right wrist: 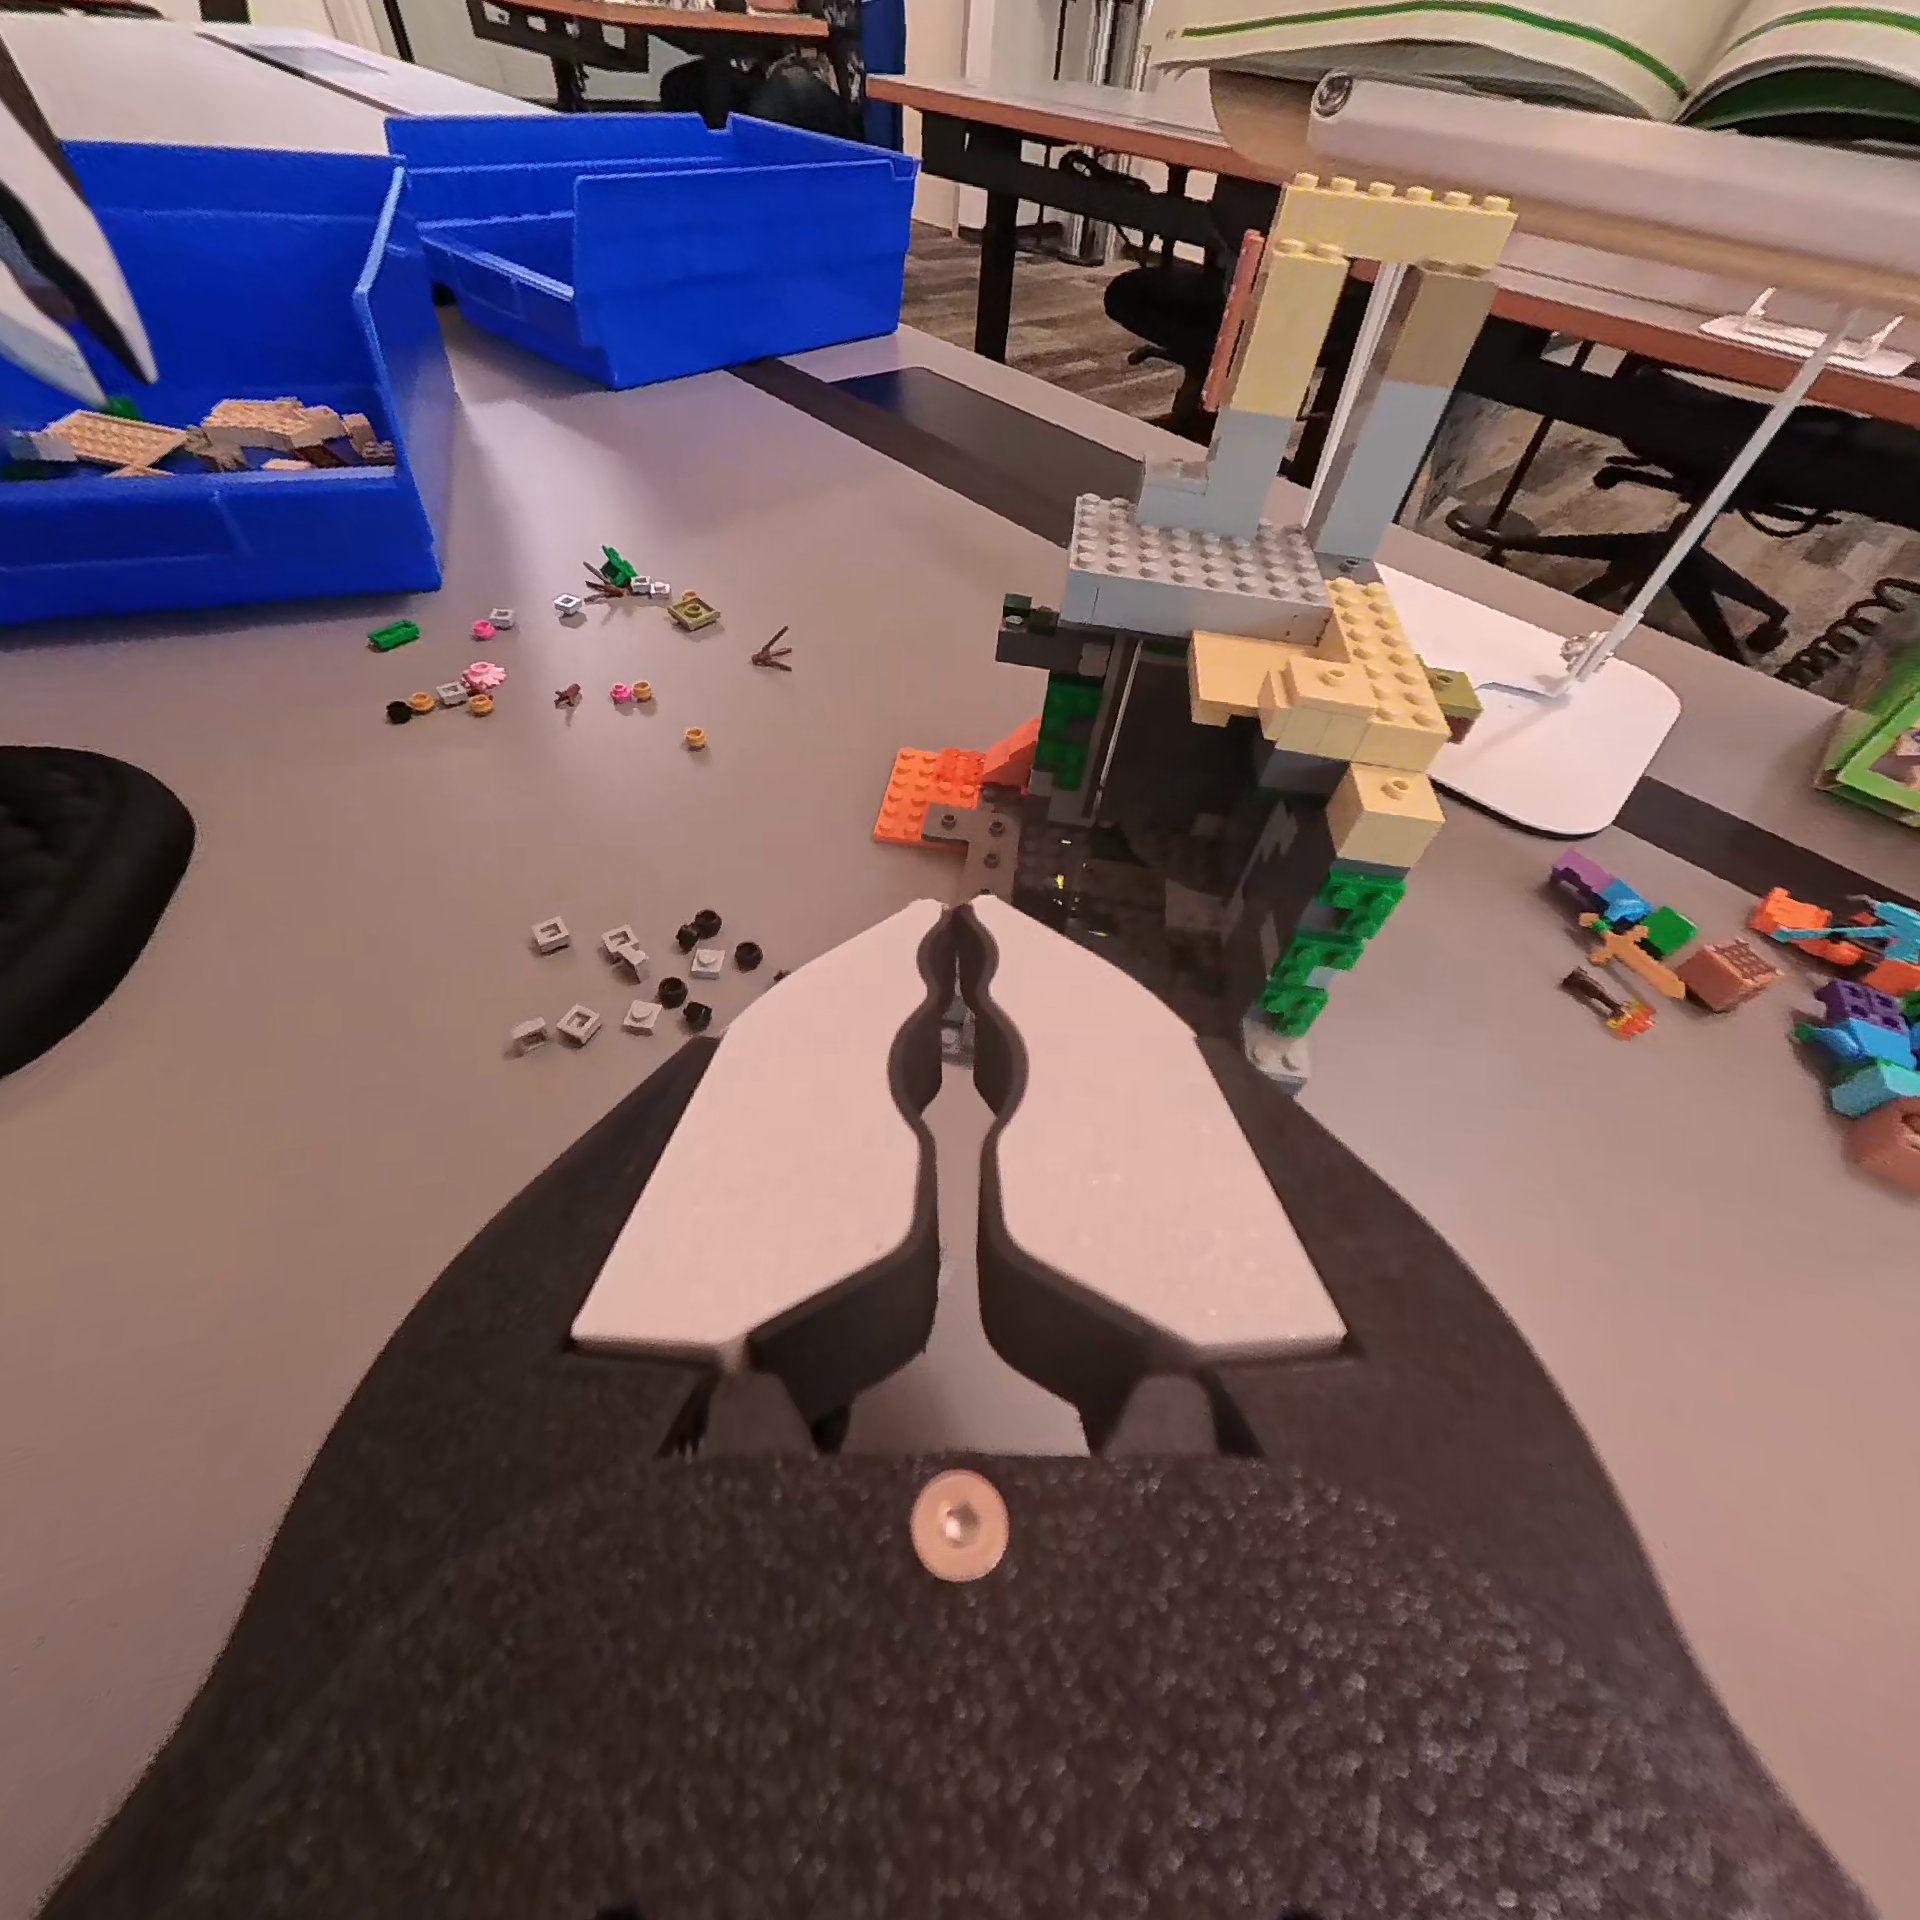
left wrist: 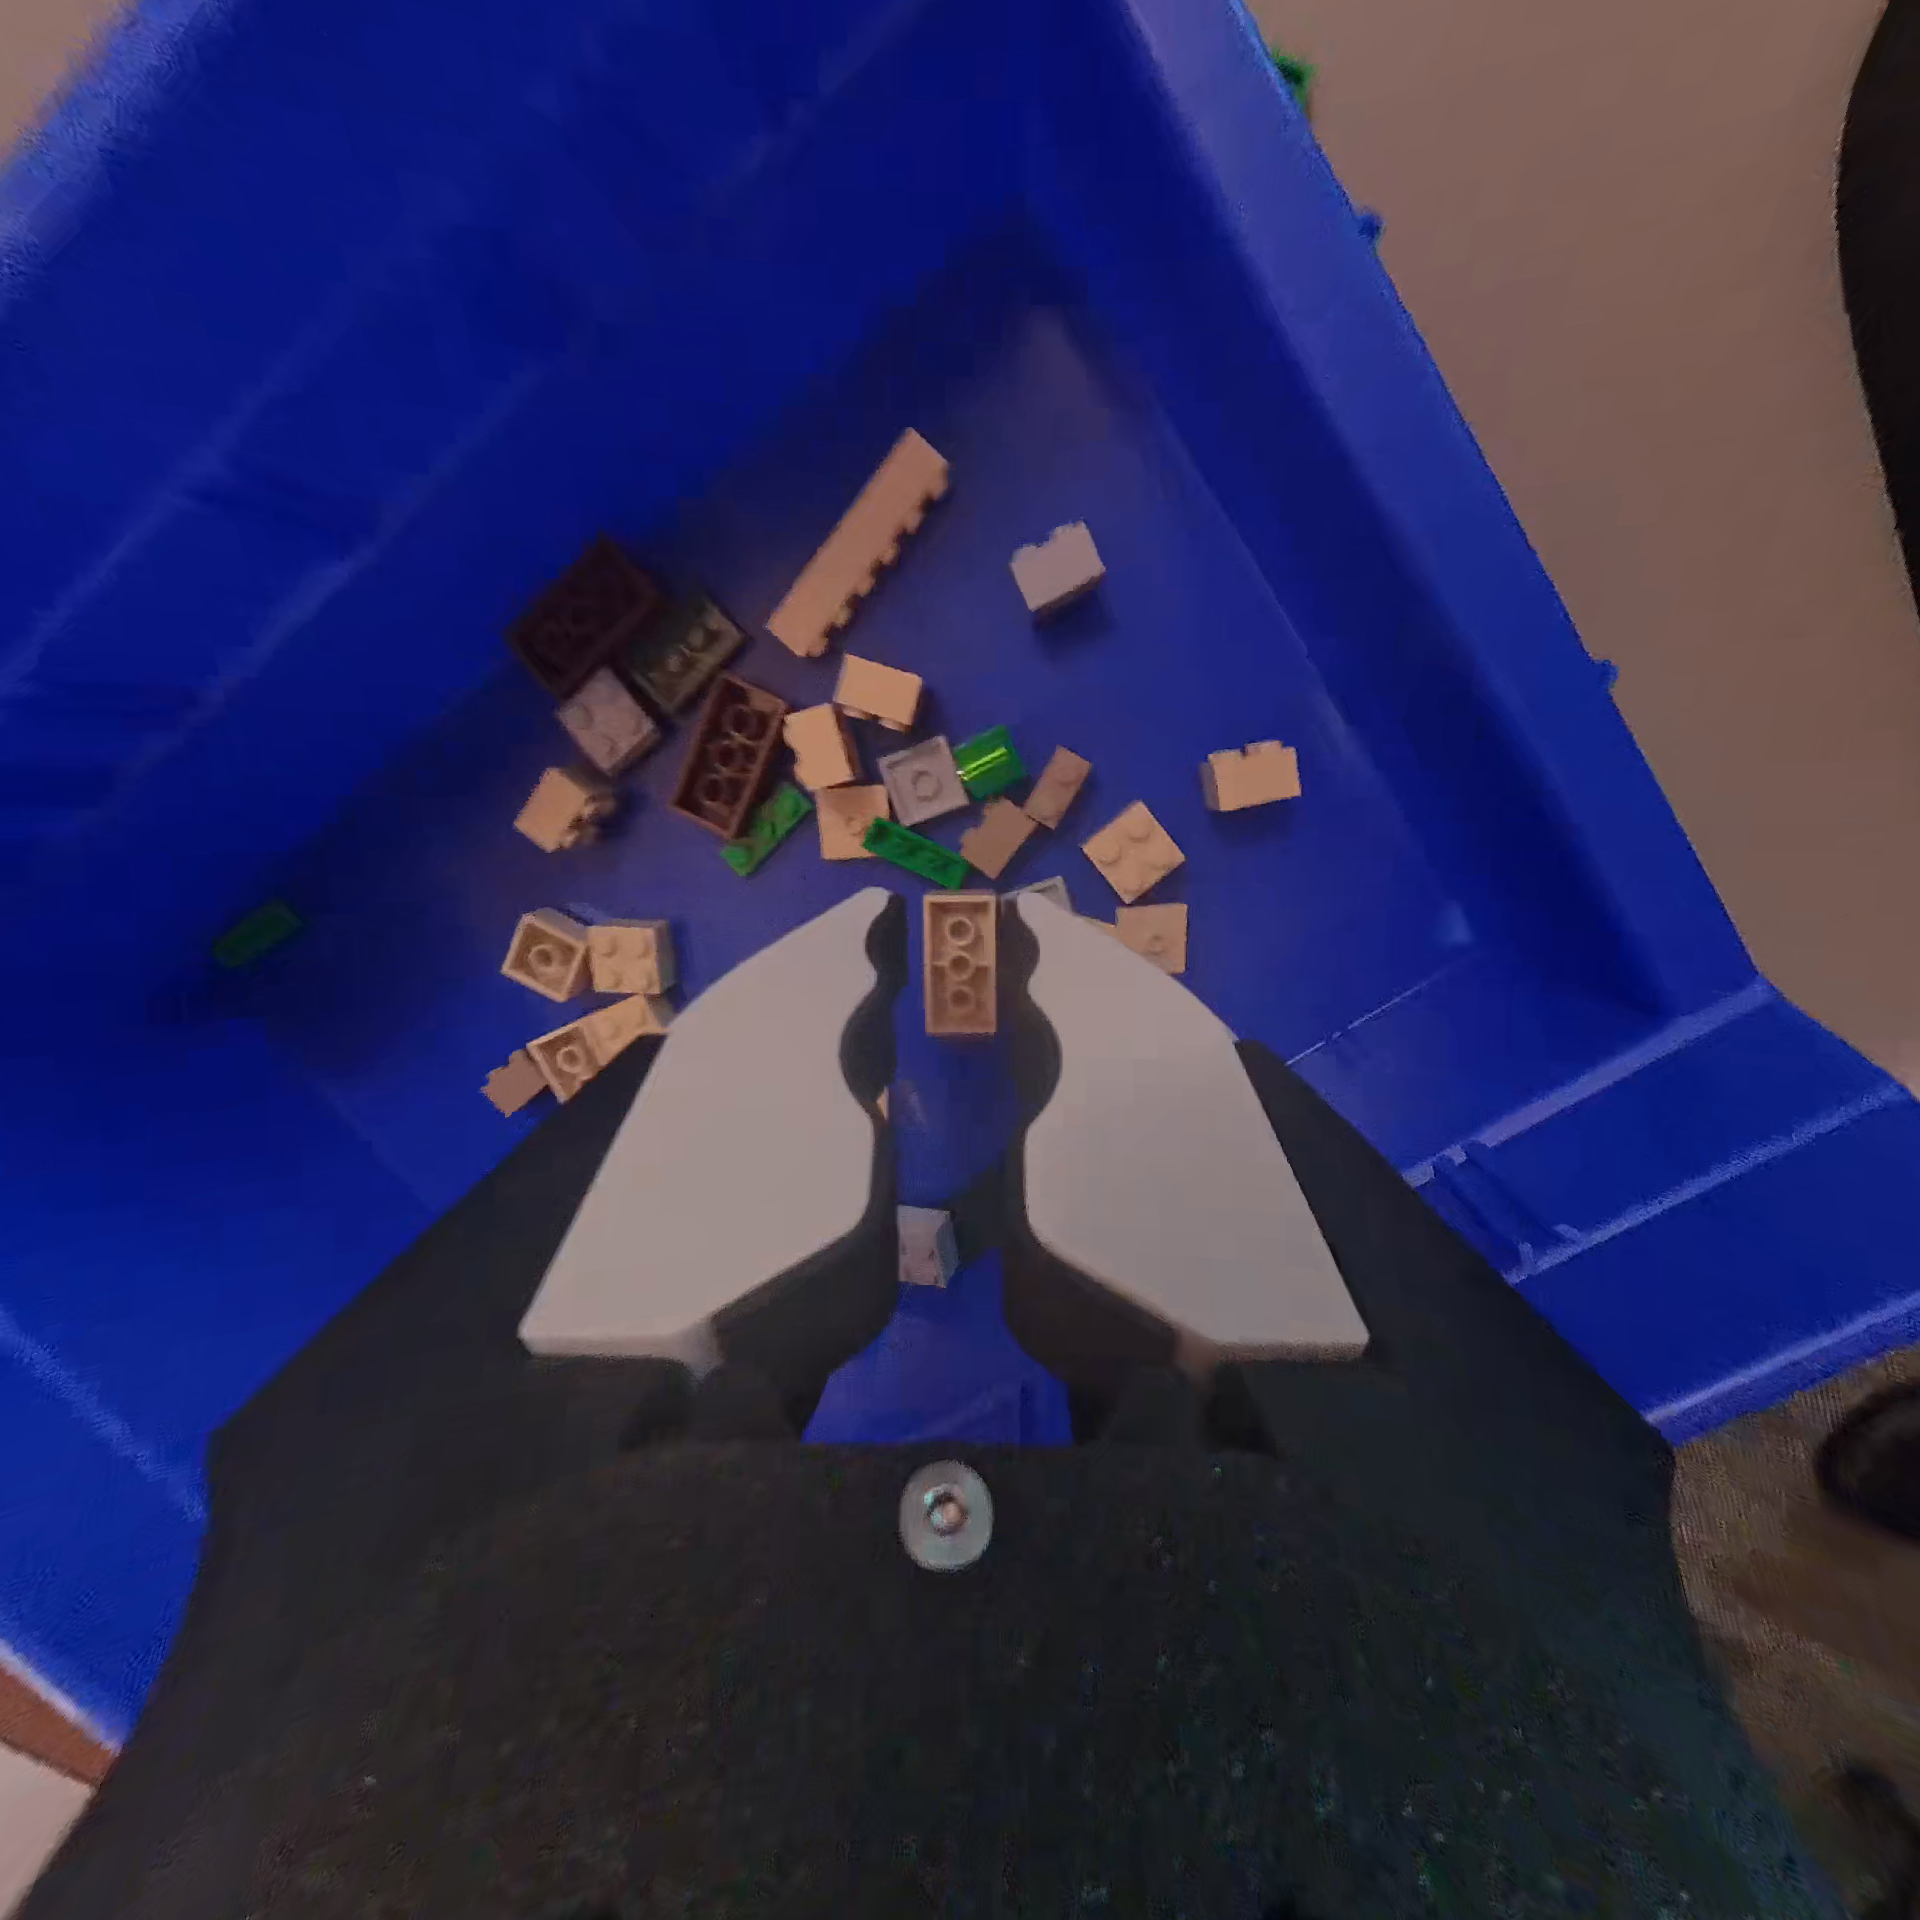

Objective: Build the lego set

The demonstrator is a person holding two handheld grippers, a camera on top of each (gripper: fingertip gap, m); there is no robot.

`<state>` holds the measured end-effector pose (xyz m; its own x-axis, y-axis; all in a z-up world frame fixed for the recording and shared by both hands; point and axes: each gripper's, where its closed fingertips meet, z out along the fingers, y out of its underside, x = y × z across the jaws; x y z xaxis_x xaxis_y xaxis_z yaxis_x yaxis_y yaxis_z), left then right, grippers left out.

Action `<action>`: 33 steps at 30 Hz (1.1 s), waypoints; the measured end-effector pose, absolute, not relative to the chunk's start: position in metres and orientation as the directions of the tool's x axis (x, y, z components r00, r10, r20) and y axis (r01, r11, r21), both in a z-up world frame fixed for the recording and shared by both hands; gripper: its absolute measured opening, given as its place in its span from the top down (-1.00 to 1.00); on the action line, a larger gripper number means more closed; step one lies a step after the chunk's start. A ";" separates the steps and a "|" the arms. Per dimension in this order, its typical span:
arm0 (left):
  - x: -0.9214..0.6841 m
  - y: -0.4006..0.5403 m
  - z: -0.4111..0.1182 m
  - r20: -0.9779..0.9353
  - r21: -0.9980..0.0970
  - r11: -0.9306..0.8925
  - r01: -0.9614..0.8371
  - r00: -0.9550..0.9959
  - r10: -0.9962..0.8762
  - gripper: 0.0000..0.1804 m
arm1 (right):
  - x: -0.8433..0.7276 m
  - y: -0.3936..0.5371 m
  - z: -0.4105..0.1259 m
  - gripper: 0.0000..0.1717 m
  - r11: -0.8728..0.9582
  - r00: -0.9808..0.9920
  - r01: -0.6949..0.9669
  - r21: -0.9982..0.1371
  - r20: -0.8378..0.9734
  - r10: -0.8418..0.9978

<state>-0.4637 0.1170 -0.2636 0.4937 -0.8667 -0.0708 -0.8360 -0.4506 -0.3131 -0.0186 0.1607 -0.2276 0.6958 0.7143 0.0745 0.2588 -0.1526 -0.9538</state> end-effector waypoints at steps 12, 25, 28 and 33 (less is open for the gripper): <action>-0.463 0.094 -0.302 0.036 -0.075 -0.369 -0.926 0.367 -0.929 0.77 | -0.014 0.163 -0.229 1.00 -0.152 0.703 0.263 -0.953 0.081 0.707; -0.466 0.099 -0.302 0.023 -0.080 -0.416 -0.906 0.415 -0.909 0.87 | -0.011 0.161 -0.228 1.00 -0.146 0.703 0.254 -0.956 0.078 0.707; -0.465 0.103 -0.293 -0.012 -0.109 -0.428 -0.897 0.432 -0.902 0.91 | -0.009 0.160 -0.225 1.00 -0.136 0.703 0.252 -0.958 0.084 0.706; -0.449 0.116 -0.260 -0.131 -0.223 -0.429 -0.875 0.463 -0.877 0.97 | -0.009 0.157 -0.218 1.00 -0.116 0.697 0.241 -0.964 0.088 0.712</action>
<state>-0.4489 0.1165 -0.2598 0.4627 -0.8767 -0.1312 -0.8755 -0.4286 -0.2233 -0.0088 0.1574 -0.2182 0.6968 0.7118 0.0882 0.2410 -0.1165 -0.9635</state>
